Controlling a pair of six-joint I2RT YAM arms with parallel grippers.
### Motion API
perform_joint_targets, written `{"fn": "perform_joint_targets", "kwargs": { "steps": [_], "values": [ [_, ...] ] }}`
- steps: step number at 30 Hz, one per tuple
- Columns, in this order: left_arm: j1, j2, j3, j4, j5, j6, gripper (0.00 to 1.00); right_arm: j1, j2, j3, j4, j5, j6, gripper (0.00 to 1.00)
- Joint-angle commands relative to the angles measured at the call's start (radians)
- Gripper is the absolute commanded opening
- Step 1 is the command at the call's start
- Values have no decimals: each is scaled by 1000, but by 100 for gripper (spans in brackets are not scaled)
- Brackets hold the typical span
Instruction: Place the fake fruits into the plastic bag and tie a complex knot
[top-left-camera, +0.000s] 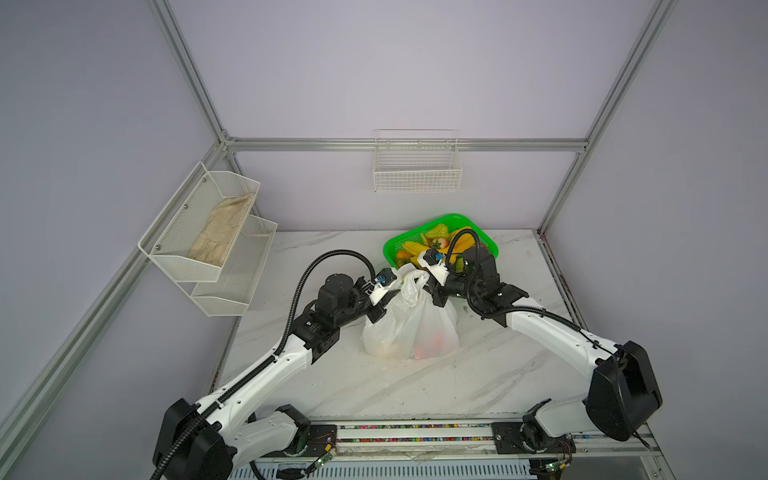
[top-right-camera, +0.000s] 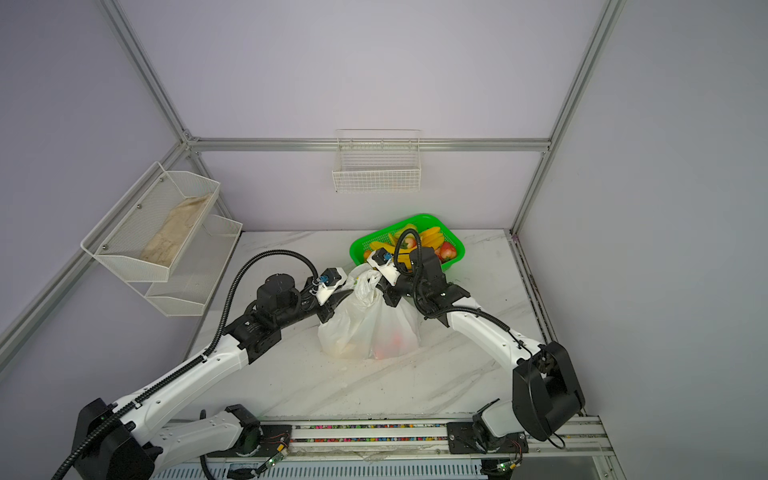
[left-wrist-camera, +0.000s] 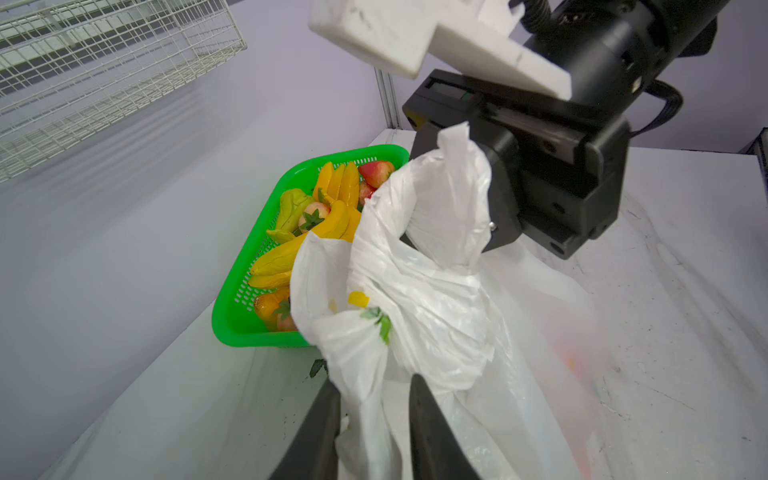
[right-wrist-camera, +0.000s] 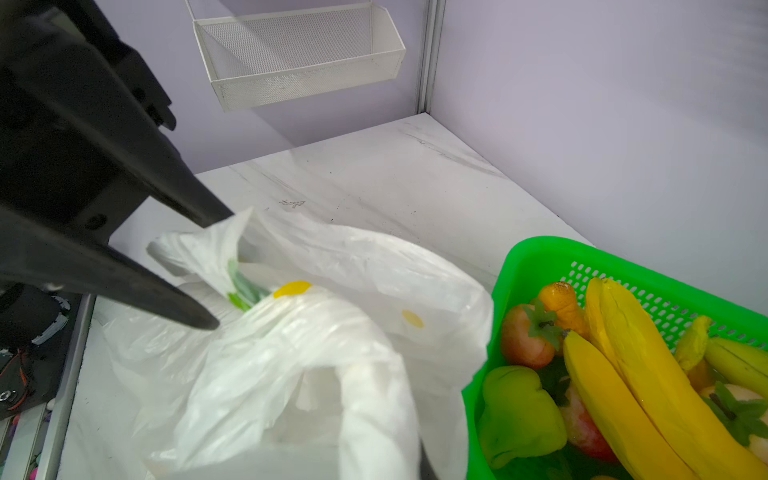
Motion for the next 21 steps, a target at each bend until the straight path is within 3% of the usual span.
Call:
{"fn": "perform_joint_targets", "kwargs": {
  "steps": [1,10,21],
  "values": [
    [7,-47,18,-29,-17,63,36,-4,-23,7,10,-41,-33,0],
    [9,-51,70,-14,131,56,56,-4,-29,5,12,-53,-21,0],
    [10,110,213,-58,50,91,59,-4,-40,-5,16,-79,-16,0]
  ]
}}
